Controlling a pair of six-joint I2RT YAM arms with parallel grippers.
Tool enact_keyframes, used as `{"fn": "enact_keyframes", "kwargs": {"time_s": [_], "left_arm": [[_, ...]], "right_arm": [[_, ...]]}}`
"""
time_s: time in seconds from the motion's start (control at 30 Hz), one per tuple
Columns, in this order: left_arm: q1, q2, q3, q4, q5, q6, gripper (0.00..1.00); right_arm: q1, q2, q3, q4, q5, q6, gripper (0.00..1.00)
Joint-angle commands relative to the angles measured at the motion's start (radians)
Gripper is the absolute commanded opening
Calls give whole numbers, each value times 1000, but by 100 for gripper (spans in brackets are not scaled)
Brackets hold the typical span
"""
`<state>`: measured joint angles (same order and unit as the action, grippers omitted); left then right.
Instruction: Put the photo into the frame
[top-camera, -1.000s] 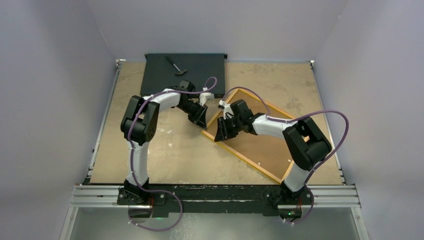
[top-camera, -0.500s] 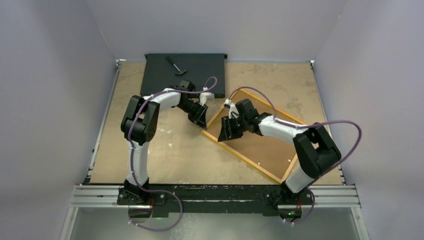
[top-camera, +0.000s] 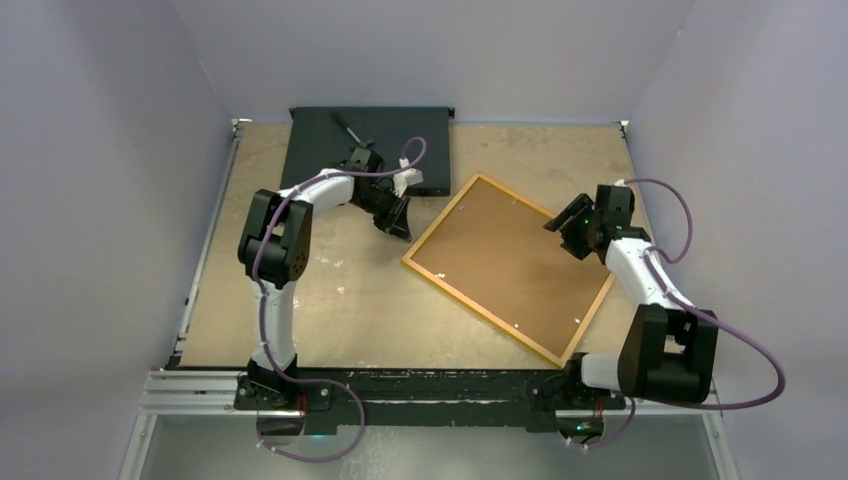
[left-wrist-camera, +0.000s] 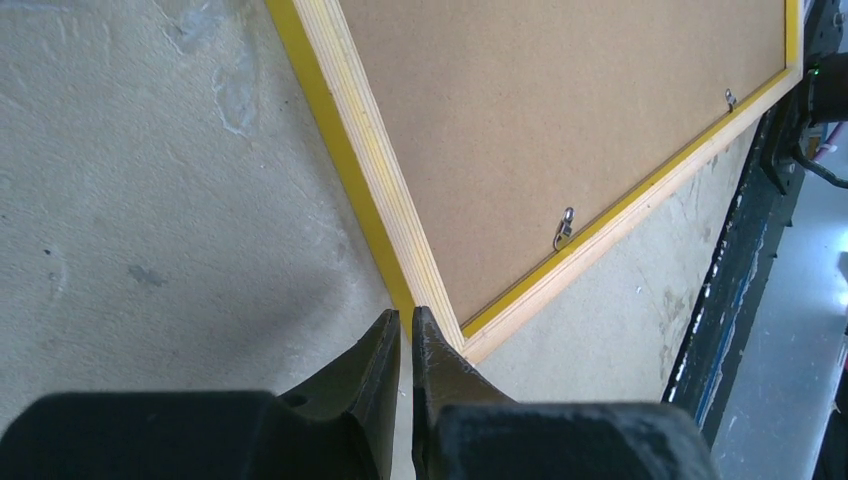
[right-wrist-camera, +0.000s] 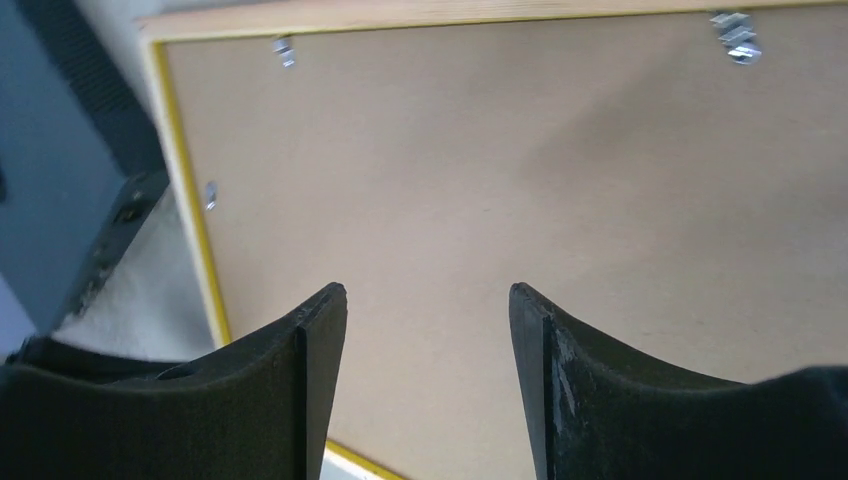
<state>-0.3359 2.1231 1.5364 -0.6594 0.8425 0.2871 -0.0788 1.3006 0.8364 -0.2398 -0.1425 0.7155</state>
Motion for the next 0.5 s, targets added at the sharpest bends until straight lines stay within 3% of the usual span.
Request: {"fn": "enact_keyframes", "kwargs": {"time_s": [0.0, 0.27, 0.47], "left_arm": [[1, 21, 12, 55, 2, -5, 7], [-15, 49, -76, 68, 1, 35, 6], [-68, 19, -153, 73, 13, 74, 6]], "right_arm": [[-31, 37, -6, 42, 68, 103, 64], [-34, 354, 239, 39, 79, 101, 64], [-35, 479, 317, 78, 47, 101, 64]]}}
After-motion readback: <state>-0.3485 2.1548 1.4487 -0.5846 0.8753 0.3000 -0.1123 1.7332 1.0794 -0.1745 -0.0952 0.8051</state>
